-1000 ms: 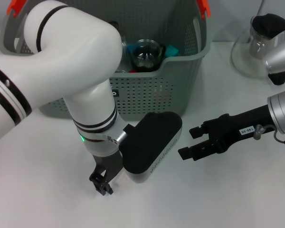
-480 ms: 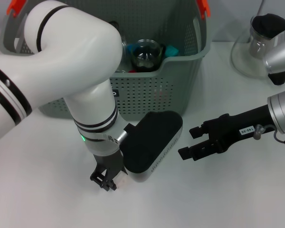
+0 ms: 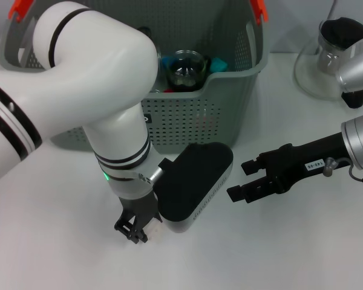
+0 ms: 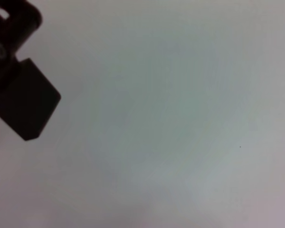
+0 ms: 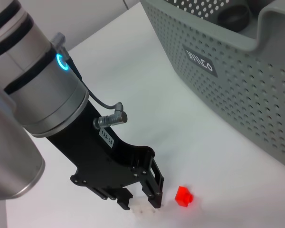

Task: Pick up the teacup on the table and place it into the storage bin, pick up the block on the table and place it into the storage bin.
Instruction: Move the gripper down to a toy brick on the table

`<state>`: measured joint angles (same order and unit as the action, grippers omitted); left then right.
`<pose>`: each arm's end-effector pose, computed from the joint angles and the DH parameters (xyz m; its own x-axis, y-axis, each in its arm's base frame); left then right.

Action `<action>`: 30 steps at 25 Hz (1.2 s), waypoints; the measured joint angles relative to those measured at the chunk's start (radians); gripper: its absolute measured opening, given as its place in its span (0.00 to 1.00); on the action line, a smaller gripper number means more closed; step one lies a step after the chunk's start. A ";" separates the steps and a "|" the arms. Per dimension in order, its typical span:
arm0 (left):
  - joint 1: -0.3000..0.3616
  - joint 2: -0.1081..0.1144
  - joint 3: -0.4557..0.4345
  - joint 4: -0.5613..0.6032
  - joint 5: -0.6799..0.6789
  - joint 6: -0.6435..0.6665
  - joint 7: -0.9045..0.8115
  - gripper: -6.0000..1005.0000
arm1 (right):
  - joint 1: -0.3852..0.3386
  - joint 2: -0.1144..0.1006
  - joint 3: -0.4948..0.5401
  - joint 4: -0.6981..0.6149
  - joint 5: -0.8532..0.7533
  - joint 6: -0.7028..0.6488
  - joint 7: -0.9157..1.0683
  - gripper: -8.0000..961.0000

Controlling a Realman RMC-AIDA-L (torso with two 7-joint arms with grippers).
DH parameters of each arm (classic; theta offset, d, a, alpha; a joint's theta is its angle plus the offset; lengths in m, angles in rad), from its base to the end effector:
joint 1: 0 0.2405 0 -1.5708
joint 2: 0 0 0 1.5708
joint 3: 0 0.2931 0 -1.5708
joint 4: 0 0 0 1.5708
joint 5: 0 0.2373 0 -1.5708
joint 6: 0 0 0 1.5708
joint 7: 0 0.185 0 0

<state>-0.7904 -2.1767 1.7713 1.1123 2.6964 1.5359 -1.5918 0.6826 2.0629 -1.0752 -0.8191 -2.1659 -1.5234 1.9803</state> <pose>-0.1861 0.3670 -0.1609 0.6075 -0.5769 -0.5460 -0.4505 -0.8164 0.3613 0.2304 0.4047 -0.0861 0.8202 -0.5645 -0.0932 -0.5664 -0.8241 0.0069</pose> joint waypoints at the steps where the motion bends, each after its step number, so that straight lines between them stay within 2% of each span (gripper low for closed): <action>1: 0.000 0.000 0.001 -0.001 0.000 0.000 -0.003 0.42 | 0.000 0.000 0.000 0.000 0.000 0.000 0.000 0.96; 15: -0.006 0.002 0.002 0.001 0.003 -0.003 -0.037 0.45 | 0.000 -0.001 0.008 0.000 0.000 0.001 -0.002 0.96; 20: -0.008 0.002 0.002 0.000 0.003 -0.003 -0.038 0.67 | 0.000 -0.001 0.016 0.002 0.000 0.002 -0.010 0.96; 30: -0.009 0.001 0.016 0.000 0.013 -0.004 -0.039 0.71 | 0.000 0.000 0.017 0.003 0.000 0.004 -0.012 0.96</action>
<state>-0.7992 -2.1753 1.7868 1.1121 2.7098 1.5318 -1.6303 0.6826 2.0630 -1.0584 -0.8159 -2.1660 -1.5190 1.9684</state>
